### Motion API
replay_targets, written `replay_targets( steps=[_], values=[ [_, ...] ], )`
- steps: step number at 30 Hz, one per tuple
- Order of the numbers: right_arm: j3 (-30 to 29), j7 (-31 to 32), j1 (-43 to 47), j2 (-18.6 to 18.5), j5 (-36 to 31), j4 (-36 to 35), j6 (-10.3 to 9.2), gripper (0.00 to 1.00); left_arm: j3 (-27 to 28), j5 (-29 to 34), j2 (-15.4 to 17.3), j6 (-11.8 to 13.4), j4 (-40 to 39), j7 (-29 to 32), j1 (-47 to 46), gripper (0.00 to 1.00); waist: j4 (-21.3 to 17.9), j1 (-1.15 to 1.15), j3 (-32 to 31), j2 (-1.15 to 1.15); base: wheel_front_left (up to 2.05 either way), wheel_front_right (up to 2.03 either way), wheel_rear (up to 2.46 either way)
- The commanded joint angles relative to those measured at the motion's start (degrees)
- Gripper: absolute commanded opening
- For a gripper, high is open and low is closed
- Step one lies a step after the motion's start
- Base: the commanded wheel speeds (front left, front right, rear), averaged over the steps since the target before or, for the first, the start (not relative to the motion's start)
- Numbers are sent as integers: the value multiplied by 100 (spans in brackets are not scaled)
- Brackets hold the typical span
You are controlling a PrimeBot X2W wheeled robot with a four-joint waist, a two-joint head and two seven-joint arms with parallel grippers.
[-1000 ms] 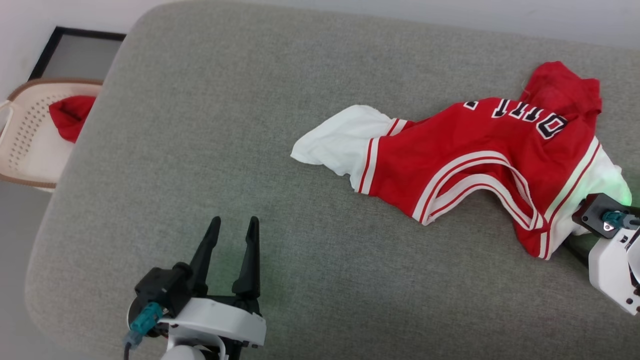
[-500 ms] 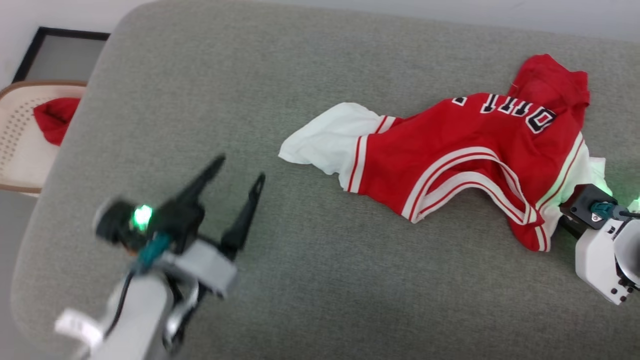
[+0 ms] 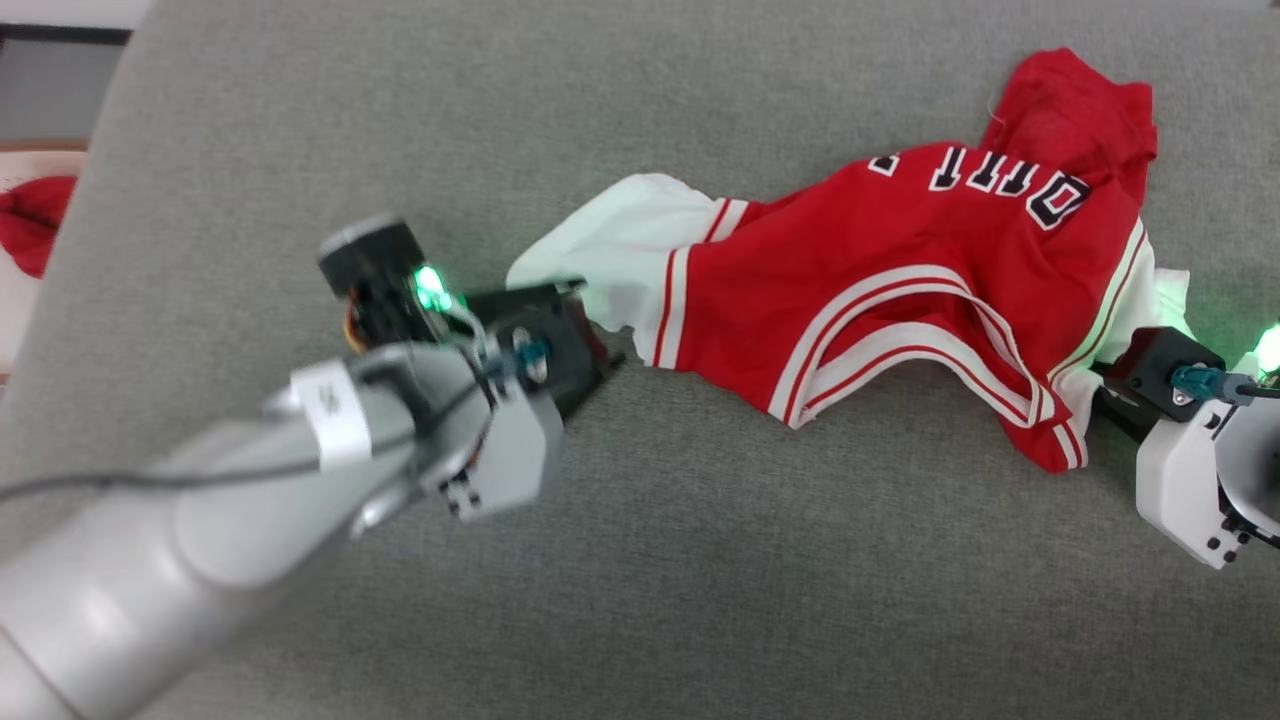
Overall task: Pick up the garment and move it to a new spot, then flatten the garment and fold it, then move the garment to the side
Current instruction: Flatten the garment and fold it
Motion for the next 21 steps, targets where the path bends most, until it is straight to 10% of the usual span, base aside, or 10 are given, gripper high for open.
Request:
replay_targets(
  steps=[1, 15, 16, 18, 21],
  values=[
    [197, 121, 176, 61, -29, 205, -12, 0, -53, -58, -7, -6, 88, 25, -150, 100, -71, 0, 99, 0, 0, 0, 0],
    [325, 112, -11, 145, -80, 219, -25, 0, -268, -2, -369, 5, 659, 611, -207, 100, -265, 0, 327, 0, 0, 0, 0],
    [330, 101, -11, 153, -69, 225, -25, 0, -269, -69, -392, 5, 715, 575, -206, 87, -265, 0, 326, 0, 0, 0, 0],
    [335, 58, -1, 184, -52, 238, -25, 0, -269, -75, -427, 5, 826, 566, -187, 0, -276, 0, 308, 0, 0, 0, 0],
    [301, -53, -7, 199, 0, 272, -24, 0, -266, -78, -409, 4, 979, 451, -176, 0, -300, 0, 233, 0, 0, 0, 0]
  ],
)
